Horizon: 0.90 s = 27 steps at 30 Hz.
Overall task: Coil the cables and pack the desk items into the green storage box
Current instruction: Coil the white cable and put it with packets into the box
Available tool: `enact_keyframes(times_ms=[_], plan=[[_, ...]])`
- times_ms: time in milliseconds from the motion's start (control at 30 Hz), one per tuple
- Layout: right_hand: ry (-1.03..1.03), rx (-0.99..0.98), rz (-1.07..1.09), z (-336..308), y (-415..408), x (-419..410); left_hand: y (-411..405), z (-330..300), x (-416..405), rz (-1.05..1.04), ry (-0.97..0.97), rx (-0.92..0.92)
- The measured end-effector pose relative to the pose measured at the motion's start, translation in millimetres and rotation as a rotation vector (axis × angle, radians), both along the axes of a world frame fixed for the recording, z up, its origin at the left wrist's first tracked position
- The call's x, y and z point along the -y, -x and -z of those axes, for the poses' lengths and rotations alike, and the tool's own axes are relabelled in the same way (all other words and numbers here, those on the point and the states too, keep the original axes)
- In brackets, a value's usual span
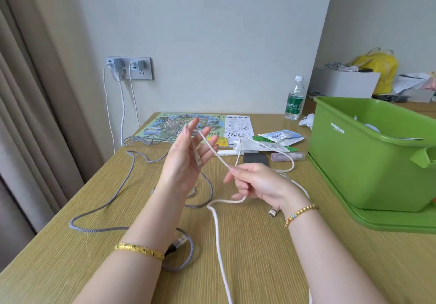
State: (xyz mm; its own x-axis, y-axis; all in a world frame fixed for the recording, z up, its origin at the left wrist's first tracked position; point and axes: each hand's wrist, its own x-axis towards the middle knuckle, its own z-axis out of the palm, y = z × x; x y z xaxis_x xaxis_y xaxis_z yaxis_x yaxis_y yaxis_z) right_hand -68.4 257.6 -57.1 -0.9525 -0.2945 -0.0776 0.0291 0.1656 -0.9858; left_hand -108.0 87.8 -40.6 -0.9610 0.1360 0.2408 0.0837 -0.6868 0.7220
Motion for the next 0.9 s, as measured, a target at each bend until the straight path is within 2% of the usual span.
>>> enact_keyframes(times_ms=[167,300,433,567,700,833,900], plan=[[0.057,0.01,-0.05,-4,-1,-9,7,-5,16,-0.165,-0.118,0.132],[0.073,0.024,-0.098,-2,1,-7,10,0,15,-0.197,-0.028,0.203],[0.144,-0.03,-0.092,-7,0,-9,11,-1,9,-0.136,0.164,0.164],[0.455,-0.059,-0.026,-13,0,-14,7,-1,5,-0.069,0.471,0.101],[0.652,-0.089,0.054,-15,2,-19,1,2,-2,0.046,0.806,0.003],[0.702,-0.093,0.063,-12,6,-18,-8,3,-7,0.249,0.902,-0.114],[0.69,-0.081,0.039,-10,7,-16,-14,4,-9,0.285,0.993,-0.196]])
